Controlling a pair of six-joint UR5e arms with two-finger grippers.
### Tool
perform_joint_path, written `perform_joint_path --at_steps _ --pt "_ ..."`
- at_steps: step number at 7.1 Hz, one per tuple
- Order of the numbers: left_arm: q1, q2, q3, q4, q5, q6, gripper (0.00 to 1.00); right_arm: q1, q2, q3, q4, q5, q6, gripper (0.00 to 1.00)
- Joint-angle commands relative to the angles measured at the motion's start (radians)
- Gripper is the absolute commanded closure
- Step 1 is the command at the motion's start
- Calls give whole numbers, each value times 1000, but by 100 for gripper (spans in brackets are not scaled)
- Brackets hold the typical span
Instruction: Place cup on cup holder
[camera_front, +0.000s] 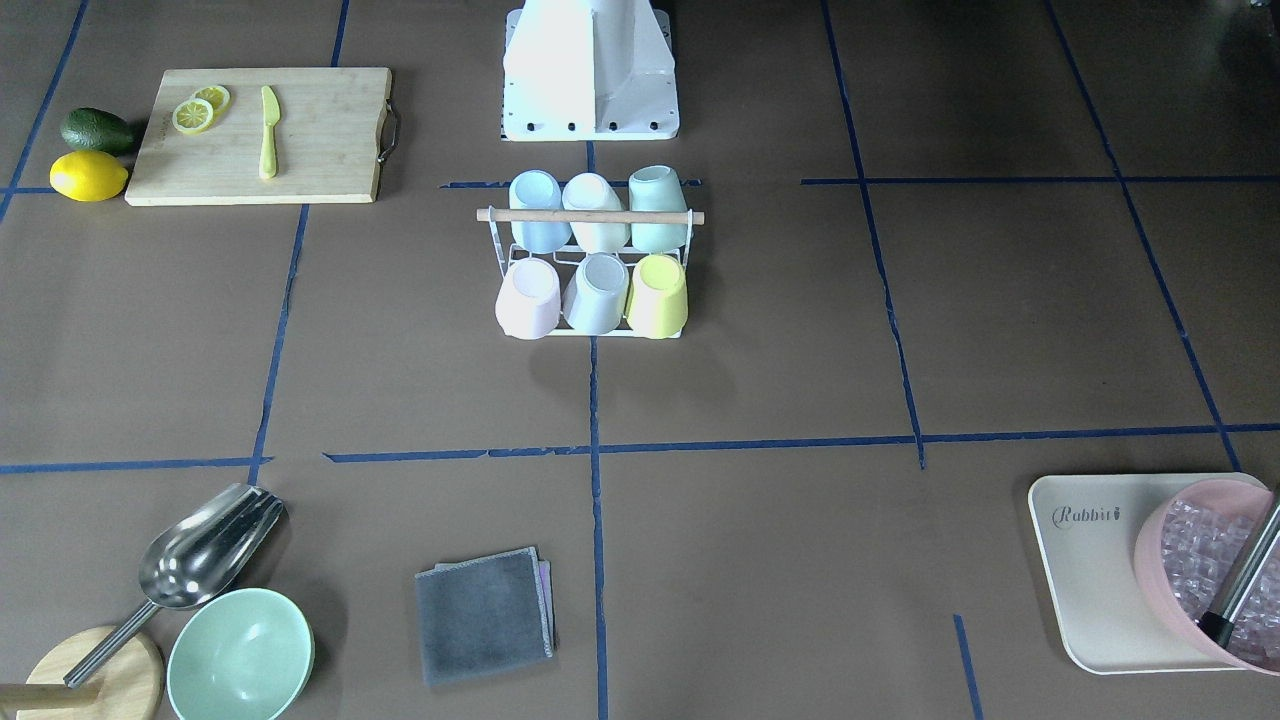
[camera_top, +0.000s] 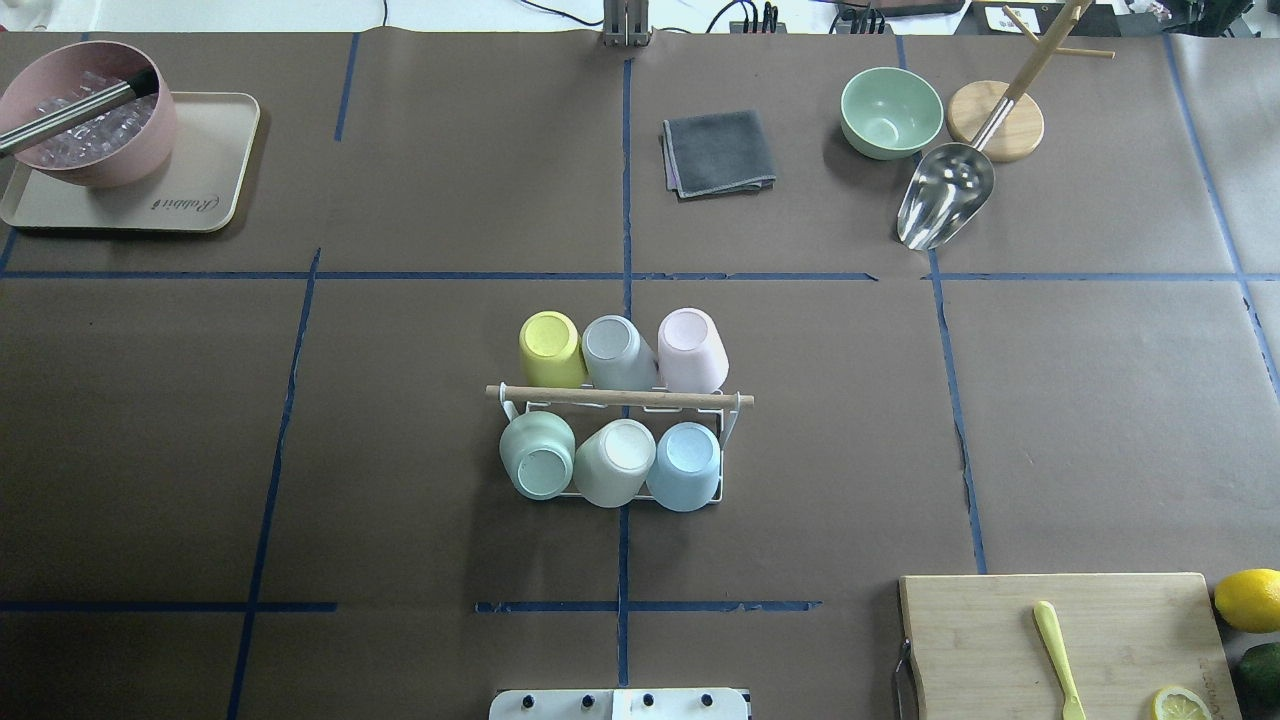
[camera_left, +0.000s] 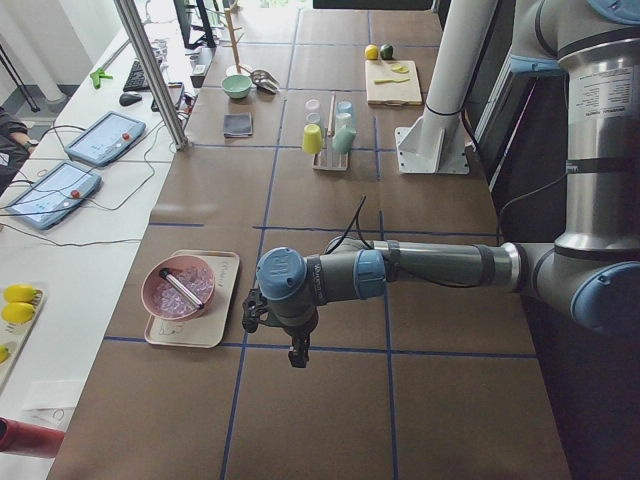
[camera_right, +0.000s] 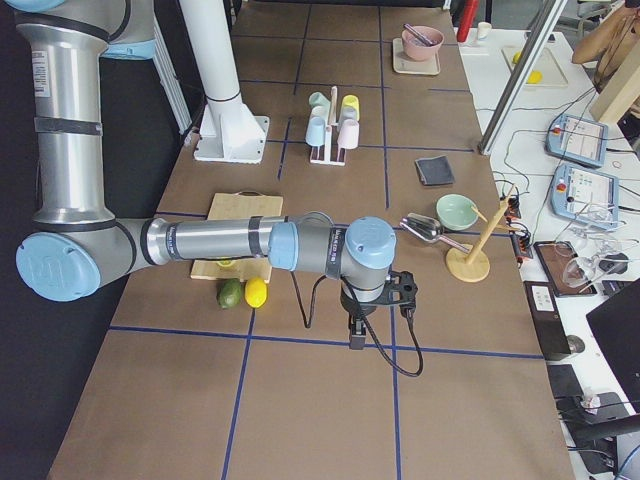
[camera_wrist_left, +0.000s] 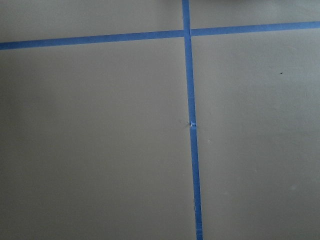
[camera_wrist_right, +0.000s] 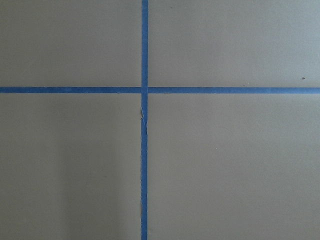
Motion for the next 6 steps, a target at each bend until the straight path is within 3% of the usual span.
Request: perform_joint_path --at_steps 1,6 --pt "-1 2 -3 1 -1 2 0 -1 1 -3 0 0 -1 0" --pt "-14 14 -11 1 -4 2 0 1 -1 -7 -1 -3 -3 0"
